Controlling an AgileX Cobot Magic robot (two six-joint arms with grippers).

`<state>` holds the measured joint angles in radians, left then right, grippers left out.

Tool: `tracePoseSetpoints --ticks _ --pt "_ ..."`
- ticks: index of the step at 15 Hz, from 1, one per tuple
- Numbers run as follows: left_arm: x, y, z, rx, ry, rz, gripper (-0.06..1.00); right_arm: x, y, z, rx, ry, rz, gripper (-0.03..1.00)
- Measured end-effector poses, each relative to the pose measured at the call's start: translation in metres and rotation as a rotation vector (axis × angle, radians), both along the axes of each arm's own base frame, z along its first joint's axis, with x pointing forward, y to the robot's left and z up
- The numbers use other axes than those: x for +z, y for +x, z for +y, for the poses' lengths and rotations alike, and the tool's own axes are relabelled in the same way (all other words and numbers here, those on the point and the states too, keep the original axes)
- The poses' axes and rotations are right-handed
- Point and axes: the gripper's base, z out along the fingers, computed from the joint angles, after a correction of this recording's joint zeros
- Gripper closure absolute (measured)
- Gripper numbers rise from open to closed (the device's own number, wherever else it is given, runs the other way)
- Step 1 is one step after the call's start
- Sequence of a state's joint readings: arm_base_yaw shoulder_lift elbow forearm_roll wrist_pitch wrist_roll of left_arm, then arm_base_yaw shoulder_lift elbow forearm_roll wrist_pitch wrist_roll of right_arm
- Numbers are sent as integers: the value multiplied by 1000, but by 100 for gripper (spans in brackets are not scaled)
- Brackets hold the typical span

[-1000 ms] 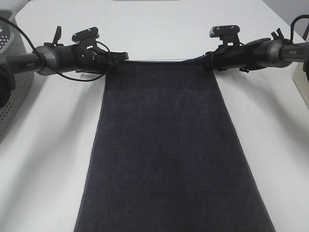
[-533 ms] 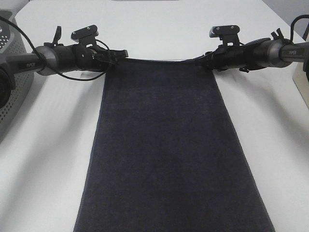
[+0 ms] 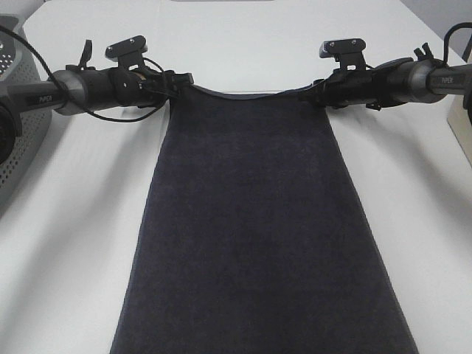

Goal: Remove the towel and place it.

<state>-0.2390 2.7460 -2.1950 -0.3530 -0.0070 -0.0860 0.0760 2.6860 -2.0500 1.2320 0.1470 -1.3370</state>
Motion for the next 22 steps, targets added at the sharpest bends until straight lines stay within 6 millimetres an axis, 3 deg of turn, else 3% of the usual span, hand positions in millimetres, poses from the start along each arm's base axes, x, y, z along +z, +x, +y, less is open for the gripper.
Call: tracePoseSetpoints --ticks 3,6,13,17,22 --pt "5 9 29 72 -10 -62 44 0 0 0 5 3 2 53" --pt "4 11 43 101 -28 -49 44 0 -1 2 15 8 5 52" --pt "-5 6 40 67 -28 73 44 2 0 0 2 0 -2 52" --pt "-5 5 38 61 -28 79 44 21 4 -3 -40 -7 -50 52" --pt "2 0 29 -39 67 134 44 23 3 -1 -42 49 -30 52"
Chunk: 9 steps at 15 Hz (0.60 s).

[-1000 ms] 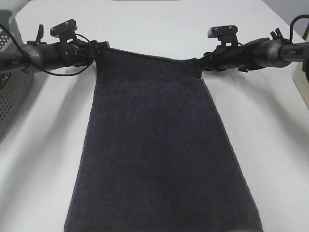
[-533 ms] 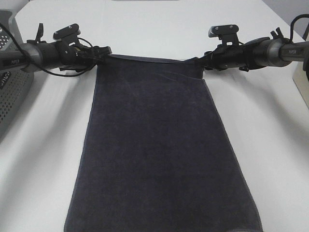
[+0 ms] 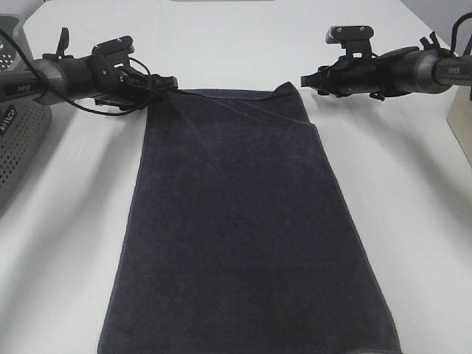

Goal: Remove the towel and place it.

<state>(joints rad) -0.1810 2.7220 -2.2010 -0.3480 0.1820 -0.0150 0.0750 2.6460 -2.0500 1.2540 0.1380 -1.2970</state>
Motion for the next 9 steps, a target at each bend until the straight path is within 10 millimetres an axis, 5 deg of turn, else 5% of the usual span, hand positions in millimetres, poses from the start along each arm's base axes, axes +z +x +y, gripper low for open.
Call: tracePoseSetpoints --ticks 5,9 --pt "33 -8 -4 -119 75 139 44 57 -13 9 198 62 61 52" --pt "82 -30 -9 -228 110 310 44 76 -43 -11 266 -104 404 52"
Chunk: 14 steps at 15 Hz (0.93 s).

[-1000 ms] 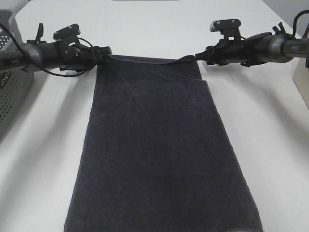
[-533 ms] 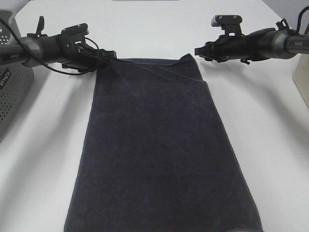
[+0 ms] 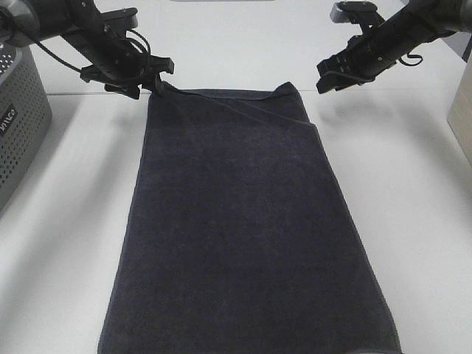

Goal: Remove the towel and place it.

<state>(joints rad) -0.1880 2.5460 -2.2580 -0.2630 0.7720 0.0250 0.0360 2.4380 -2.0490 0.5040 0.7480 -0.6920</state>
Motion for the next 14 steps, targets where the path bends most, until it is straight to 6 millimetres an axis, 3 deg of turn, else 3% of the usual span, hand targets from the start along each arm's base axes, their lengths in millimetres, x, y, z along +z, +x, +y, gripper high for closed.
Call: tracePoseSetpoints --ticks 2,4,7,9,10,11,13,14 --pt "2 -16 -7 -81 32 141 44 4 -20 -4 24 -75 208 52" --pt "-10 -30 -13 -155 64 268 44 6 -36 -6 48 -71 375 52" --pt "-15 -59 -33 -239 98 383 44 9 -60 -12 30 6 498 54" --pt "5 -80 -39 -236 88 323 44 22 -92 -23 -29 4 459 54" --pt "26 -97 -35 -214 66 272 44 25 -120 -25 -70 11 411 54" --pt "25 -114 -31 -201 55 295 44 27 -130 -25 -81 19 394 54" --pt "17 -149 -24 -188 50 334 44 27 -175 -23 -99 35 345 54" --pt "12 -166 -23 -183 46 343 44 25 -184 -23 -100 36 347 54"
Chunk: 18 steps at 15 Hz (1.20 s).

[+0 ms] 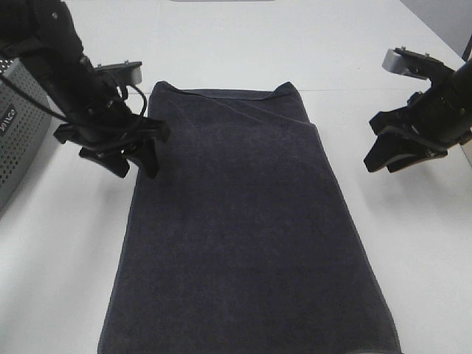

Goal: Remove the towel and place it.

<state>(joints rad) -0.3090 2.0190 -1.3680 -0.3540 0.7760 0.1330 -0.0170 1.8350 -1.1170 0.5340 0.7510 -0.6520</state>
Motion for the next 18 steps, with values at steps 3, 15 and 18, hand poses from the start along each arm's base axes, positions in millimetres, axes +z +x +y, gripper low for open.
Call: tracePoseSetpoints --ticks 3,15,18 --pt "-11 -50 2 21 -8 40 44 -11 -44 5 4 57 38 54" --pt "-46 -119 -11 -5 9 187 44 -33 -87 79 212 105 51 54" --pt "-54 -131 -5 -21 30 230 44 -38 -90 80 211 108 95 54"
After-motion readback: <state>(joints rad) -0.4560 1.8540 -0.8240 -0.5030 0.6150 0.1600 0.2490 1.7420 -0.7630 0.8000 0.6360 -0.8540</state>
